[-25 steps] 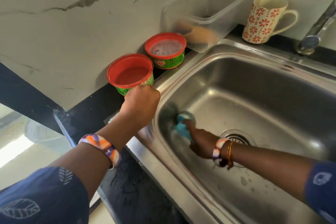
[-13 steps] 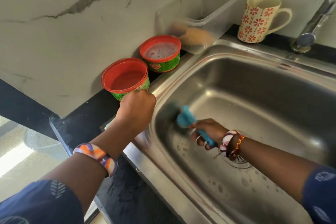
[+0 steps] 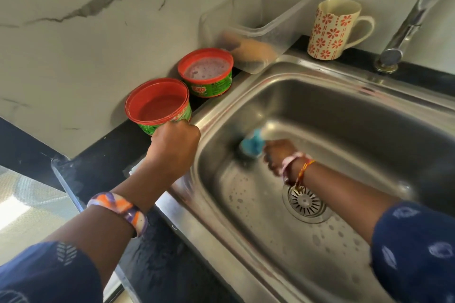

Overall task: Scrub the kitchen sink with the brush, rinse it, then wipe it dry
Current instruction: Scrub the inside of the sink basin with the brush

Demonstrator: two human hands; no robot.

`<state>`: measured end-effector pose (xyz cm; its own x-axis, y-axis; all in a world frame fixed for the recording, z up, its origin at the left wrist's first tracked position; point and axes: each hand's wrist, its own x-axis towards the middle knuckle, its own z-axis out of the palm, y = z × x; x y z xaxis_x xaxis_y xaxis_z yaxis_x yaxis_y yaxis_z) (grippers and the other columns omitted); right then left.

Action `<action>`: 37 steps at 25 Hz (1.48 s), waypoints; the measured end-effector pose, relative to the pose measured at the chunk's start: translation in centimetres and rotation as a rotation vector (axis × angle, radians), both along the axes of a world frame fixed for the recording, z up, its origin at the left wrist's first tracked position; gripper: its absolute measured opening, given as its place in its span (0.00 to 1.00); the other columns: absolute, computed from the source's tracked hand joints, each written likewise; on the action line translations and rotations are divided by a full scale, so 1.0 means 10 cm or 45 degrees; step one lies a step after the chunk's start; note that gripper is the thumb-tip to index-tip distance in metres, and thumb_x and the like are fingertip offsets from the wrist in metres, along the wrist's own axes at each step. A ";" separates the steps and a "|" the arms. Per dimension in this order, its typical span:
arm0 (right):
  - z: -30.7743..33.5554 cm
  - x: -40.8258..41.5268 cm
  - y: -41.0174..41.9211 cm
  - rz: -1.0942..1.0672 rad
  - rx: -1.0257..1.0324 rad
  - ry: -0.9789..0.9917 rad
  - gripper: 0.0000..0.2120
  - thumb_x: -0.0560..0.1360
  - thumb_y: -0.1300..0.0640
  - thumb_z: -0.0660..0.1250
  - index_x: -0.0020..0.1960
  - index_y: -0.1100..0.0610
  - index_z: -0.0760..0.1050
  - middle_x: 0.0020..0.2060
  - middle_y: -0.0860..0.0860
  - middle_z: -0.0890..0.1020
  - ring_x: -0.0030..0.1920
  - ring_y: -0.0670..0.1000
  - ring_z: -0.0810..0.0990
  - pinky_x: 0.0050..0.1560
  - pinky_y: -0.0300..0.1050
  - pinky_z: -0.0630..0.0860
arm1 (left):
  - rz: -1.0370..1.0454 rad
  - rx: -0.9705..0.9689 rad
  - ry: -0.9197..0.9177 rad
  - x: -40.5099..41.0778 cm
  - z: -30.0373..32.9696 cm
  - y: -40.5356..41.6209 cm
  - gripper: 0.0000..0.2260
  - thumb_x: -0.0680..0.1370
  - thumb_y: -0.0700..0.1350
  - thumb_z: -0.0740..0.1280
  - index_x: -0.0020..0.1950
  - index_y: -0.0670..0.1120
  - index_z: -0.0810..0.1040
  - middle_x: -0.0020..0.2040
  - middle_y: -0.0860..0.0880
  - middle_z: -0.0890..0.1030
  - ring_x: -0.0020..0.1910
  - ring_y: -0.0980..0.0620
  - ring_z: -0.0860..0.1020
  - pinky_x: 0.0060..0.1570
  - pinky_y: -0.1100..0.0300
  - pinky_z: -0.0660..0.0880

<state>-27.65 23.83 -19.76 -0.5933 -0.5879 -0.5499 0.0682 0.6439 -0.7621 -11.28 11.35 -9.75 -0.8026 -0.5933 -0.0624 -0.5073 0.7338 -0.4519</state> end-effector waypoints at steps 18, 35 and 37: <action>0.11 0.60 0.19 -0.292 -0.230 -1.049 0.11 0.81 0.56 0.55 0.41 0.59 0.66 0.21 0.50 0.68 0.13 0.42 0.58 0.14 0.26 0.54 | -0.023 0.018 0.024 -0.01 -0.02 0.02 0.12 0.76 0.34 0.62 0.57 0.43 0.78 0.53 0.45 0.81 0.53 0.43 0.80 0.45 0.55 0.77; 0.28 -0.19 -0.19 -1.025 -0.690 -0.908 0.12 0.81 0.57 0.55 0.39 0.56 0.65 0.28 0.51 0.67 0.11 0.42 0.65 0.15 0.26 0.61 | 0.000 0.010 0.006 -0.02 -0.02 0.03 0.12 0.77 0.35 0.61 0.58 0.43 0.78 0.53 0.45 0.80 0.53 0.42 0.80 0.46 0.53 0.77; 0.15 0.38 -0.03 -0.787 -0.576 -1.050 0.12 0.81 0.57 0.55 0.39 0.57 0.65 0.23 0.51 0.68 0.11 0.42 0.63 0.15 0.26 0.58 | -0.002 0.009 0.003 -0.01 -0.03 0.03 0.12 0.77 0.35 0.61 0.58 0.43 0.78 0.53 0.45 0.80 0.53 0.42 0.80 0.46 0.53 0.77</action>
<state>-23.90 23.51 -18.22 -0.4055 -0.5639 -0.7194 0.8709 0.0007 -0.4915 -11.42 11.62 -10.05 -0.8034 -0.5918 -0.0649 -0.5074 0.7377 -0.4453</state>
